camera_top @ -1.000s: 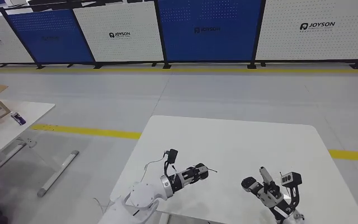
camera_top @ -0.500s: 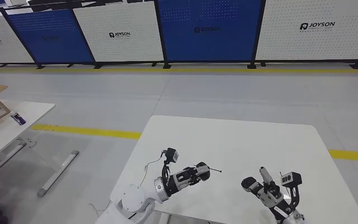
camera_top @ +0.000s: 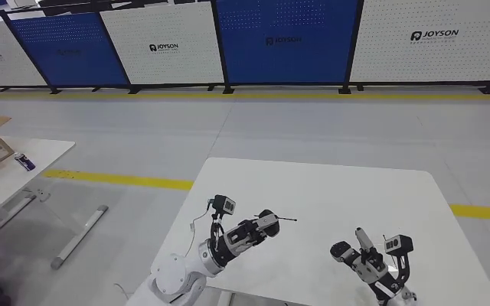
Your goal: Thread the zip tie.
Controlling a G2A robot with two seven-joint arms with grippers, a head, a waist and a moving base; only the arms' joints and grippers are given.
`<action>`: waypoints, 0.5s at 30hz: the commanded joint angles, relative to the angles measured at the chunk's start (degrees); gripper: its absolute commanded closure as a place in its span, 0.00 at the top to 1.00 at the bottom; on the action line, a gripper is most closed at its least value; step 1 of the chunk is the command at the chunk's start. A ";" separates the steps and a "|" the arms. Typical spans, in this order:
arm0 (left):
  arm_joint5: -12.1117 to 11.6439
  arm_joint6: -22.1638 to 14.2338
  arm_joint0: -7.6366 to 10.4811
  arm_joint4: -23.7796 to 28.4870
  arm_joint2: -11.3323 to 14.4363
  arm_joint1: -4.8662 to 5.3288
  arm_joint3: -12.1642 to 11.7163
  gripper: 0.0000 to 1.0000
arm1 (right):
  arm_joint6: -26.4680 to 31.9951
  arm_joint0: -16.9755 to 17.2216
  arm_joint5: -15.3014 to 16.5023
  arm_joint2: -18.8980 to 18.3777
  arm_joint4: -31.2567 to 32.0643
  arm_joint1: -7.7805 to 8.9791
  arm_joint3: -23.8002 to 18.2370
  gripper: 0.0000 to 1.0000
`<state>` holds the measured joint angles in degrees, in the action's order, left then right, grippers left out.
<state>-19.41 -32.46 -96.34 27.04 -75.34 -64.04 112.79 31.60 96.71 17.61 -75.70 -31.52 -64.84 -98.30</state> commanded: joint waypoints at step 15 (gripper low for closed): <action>9.43 2.64 8.04 -11.90 9.54 -0.86 -13.29 0.00 | 0.00 0.00 0.00 0.00 0.00 0.00 0.00 1.00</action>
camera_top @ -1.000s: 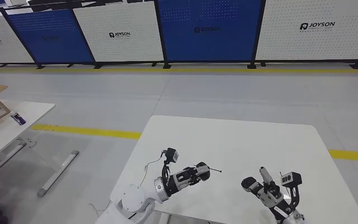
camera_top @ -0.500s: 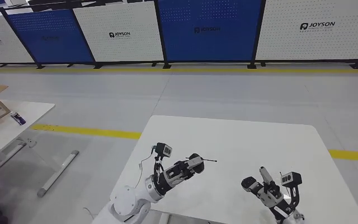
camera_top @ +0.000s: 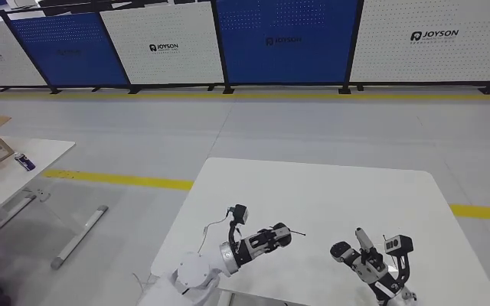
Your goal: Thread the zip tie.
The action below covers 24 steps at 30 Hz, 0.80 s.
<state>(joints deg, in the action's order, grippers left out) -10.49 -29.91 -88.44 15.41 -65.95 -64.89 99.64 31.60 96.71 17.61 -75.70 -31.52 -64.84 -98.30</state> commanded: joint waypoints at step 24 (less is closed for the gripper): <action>-2.41 9.10 -0.81 -1.89 0.29 -0.36 2.38 0.00 | 0.00 0.00 0.00 0.00 0.00 0.00 0.00 1.00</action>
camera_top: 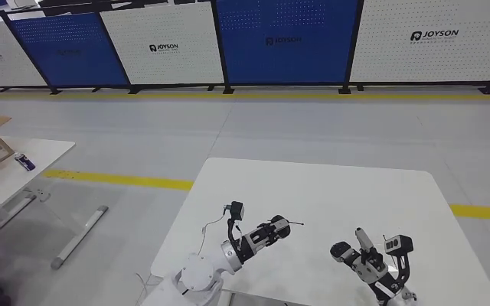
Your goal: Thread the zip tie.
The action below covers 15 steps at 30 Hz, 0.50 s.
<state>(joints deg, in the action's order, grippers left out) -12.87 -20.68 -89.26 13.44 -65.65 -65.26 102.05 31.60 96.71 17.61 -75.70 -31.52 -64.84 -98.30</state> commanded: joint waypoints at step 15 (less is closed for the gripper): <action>-0.03 -0.13 0.01 0.07 -0.01 0.01 -0.03 0.00 | -1.88 0.00 -3.33 -3.19 7.08 0.54 -5.18 1.00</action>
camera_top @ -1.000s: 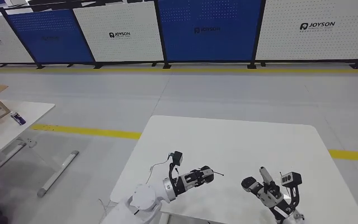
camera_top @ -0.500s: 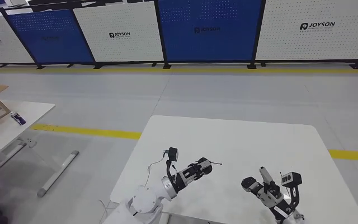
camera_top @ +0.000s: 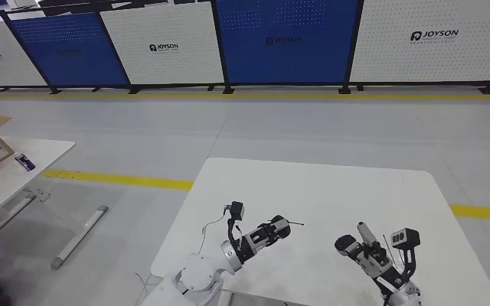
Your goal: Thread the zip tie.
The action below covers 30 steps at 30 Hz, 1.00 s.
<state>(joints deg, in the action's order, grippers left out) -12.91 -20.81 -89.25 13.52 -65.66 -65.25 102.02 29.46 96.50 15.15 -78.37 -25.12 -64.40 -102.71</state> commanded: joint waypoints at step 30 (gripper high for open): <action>0.00 0.00 0.00 0.00 0.00 0.00 0.00 0.00 | -12.16 7.20 -26.48 -13.01 28.01 1.93 -16.12 1.00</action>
<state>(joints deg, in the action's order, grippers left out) -12.90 -20.81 -89.25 13.51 -65.66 -65.25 102.02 19.20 102.72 -9.28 -91.04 0.99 -62.45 -117.45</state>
